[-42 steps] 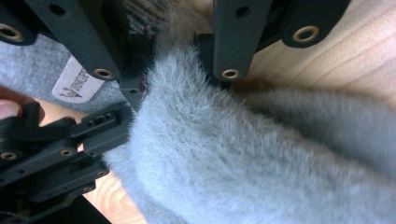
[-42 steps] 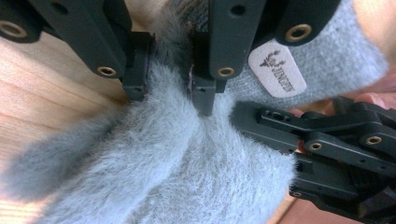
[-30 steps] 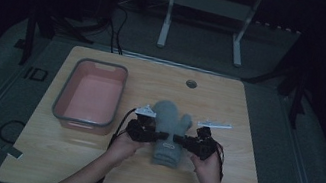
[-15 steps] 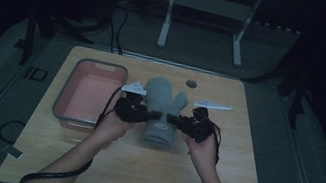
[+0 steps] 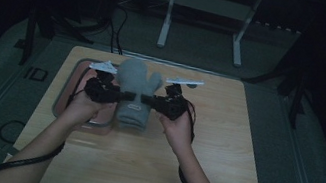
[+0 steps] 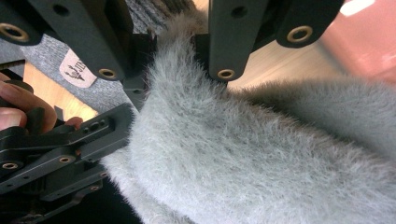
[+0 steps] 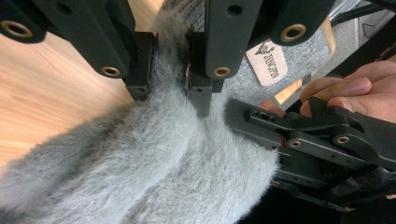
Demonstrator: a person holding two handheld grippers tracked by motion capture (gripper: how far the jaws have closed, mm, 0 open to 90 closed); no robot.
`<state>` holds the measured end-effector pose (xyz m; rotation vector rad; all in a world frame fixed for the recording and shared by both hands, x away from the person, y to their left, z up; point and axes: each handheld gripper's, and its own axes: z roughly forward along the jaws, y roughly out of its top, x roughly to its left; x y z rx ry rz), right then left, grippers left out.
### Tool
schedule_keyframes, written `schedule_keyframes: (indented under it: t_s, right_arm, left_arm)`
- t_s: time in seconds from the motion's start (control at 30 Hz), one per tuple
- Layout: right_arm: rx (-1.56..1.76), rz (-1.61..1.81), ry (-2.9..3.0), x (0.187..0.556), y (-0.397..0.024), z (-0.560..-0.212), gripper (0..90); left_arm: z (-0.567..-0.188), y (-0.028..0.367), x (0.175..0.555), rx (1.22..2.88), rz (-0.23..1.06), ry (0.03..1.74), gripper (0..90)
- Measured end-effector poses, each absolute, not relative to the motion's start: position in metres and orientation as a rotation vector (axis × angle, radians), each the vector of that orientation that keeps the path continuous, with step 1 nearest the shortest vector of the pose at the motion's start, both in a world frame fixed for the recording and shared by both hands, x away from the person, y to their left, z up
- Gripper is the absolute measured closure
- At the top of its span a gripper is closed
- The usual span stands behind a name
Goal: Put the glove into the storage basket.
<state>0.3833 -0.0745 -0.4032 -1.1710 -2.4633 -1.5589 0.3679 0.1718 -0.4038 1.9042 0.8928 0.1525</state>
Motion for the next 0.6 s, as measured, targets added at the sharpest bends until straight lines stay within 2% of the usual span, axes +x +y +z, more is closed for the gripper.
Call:
schedule_keyframes:
  t_s: [0.43,0.6]
  right_arm:
    - [-1.099,-1.504,-2.470,0.408,0.003,-0.415,77.5]
    - [-1.113,-1.477,-2.462,0.418,0.031,-0.429,77.5]
  left_arm:
    - [-0.406,0.236,0.379,1.958,0.178,0.995,76.0]
    - [-0.421,0.265,0.392,1.982,0.156,1.039,75.9]
